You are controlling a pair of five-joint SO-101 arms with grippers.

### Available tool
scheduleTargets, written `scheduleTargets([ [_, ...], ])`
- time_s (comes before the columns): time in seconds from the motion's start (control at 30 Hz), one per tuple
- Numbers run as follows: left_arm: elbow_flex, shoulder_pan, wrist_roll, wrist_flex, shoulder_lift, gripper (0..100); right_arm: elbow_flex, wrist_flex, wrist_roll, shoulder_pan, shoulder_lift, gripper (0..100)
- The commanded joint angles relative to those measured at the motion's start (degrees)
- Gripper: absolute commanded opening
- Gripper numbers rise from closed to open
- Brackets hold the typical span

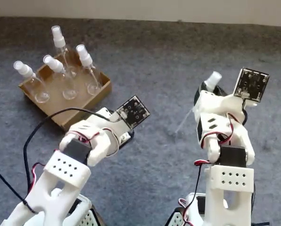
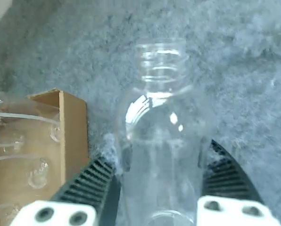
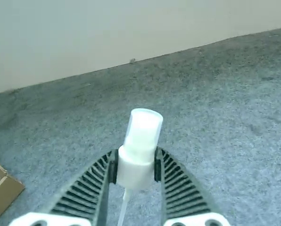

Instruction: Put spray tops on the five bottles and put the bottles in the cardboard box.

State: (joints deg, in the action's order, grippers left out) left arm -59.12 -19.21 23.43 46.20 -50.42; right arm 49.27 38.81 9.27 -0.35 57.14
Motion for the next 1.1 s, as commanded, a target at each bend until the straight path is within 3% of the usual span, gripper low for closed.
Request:
scheduleTargets([
  [0.0,-5.93,-1.01,-1.41,-13.54,-4.88,8,-0.75,-1.71,-0.79,-1.71,1.45,0.6],
  [0.17,-13.14,-1.01,-15.12,-23.3,-8.13,8,-0.75,-1.98,-0.44,-1.98,1.8,0.6],
  [0.3,-18.15,-3.65,-19.52,-28.04,-10.86,9,-0.66,-7.87,-0.35,-2.07,1.8,0.6],
  [0.6,-29.85,-13.49,-19.52,-35.25,-20.18,8,2.77,-14.55,4.04,-4.97,1.89,0.5],
  [1.07,-38.46,-12.88,-19.52,-35.34,-38.64,8,-0.04,-14.37,4.04,-5.14,10.77,0.5],
])
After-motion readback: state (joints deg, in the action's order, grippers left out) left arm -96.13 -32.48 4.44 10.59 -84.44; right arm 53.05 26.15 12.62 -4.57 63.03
